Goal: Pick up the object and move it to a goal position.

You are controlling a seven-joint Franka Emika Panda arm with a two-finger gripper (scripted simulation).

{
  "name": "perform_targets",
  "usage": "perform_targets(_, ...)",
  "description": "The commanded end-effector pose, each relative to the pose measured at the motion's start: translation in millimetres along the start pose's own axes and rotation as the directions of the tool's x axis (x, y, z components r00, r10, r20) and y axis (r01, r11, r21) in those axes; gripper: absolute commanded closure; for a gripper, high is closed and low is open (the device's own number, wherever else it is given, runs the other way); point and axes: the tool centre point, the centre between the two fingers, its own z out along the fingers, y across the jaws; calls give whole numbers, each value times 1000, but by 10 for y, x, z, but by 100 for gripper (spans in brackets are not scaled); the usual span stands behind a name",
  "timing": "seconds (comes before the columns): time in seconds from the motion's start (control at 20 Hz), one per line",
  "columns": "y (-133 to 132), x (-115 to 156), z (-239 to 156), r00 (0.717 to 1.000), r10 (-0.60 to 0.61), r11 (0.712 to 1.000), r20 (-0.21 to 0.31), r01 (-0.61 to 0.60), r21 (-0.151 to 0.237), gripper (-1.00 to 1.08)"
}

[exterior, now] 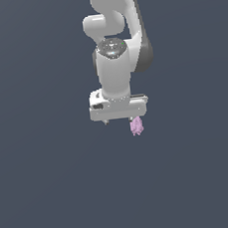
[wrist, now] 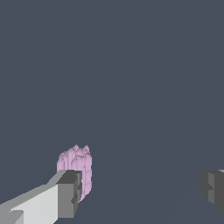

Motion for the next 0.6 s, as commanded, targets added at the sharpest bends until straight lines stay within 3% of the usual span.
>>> perform_targets(0.0, 0, 0, 0, 1000, 0, 1000, 0, 0, 0, -92)
perform_targets(0.55, 77, 66, 28, 999, 35, 999, -4, -35, 22, -92)
